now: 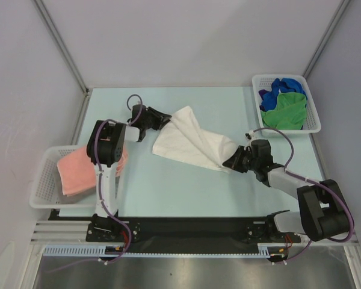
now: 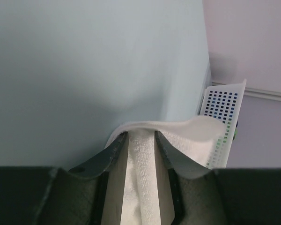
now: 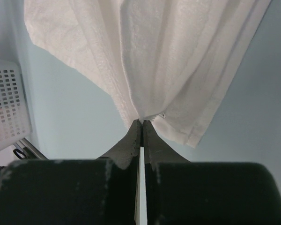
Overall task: Fold and stack the towels
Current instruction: Fold the towel
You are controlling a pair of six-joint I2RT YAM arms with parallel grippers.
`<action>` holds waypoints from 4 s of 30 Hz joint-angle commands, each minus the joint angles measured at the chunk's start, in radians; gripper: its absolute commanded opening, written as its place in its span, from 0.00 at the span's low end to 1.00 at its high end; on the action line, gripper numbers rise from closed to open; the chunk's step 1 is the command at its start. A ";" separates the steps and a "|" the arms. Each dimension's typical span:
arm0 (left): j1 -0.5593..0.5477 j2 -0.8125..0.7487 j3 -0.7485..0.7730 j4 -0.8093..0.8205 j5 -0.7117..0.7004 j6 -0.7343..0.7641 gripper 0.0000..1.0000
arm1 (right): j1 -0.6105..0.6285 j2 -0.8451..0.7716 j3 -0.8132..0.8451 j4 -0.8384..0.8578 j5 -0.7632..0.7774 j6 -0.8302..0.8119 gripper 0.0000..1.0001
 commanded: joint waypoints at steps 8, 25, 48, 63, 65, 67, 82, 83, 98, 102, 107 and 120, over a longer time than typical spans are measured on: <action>0.025 -0.231 -0.004 -0.124 -0.075 0.191 0.36 | 0.028 0.066 -0.018 0.112 0.083 0.011 0.00; -0.098 -0.385 -0.043 -0.394 -0.139 0.392 0.34 | 0.034 0.071 0.540 -0.196 0.233 -0.084 1.00; -0.136 -0.828 -0.324 -0.475 -0.164 0.466 0.35 | 0.092 1.152 1.439 -0.184 0.063 -0.011 0.60; -0.135 -0.962 -0.360 -0.523 -0.184 0.506 0.36 | 0.128 1.087 1.376 -0.083 0.092 0.016 0.00; -0.132 -0.980 -0.370 -0.549 -0.199 0.509 0.36 | 0.134 1.051 1.353 -0.068 0.092 0.011 0.00; -0.127 -1.008 -0.378 -0.553 -0.205 0.509 0.36 | 0.157 0.999 1.325 -0.061 0.109 -0.003 0.00; -0.075 -1.172 -0.511 -0.563 -0.306 0.454 0.44 | 0.388 0.858 1.140 0.014 0.158 -0.015 0.14; -0.075 -1.181 -0.525 -0.547 -0.318 0.437 0.45 | 0.396 0.856 1.106 0.035 0.152 -0.006 0.20; -0.073 -0.741 -0.432 -0.451 -0.391 0.383 0.49 | 0.340 0.370 0.694 -0.110 0.394 -0.001 0.47; -0.073 -0.620 -0.311 -0.471 -0.395 0.389 0.48 | 0.303 0.220 0.552 -0.170 0.475 0.016 0.46; -0.066 -0.494 -0.222 -0.468 -0.379 0.409 0.50 | 0.267 0.094 0.396 -0.279 0.508 0.020 0.47; -0.052 -0.396 -0.172 -0.486 -0.349 0.431 0.52 | 0.286 0.059 0.265 -0.301 0.561 0.069 0.57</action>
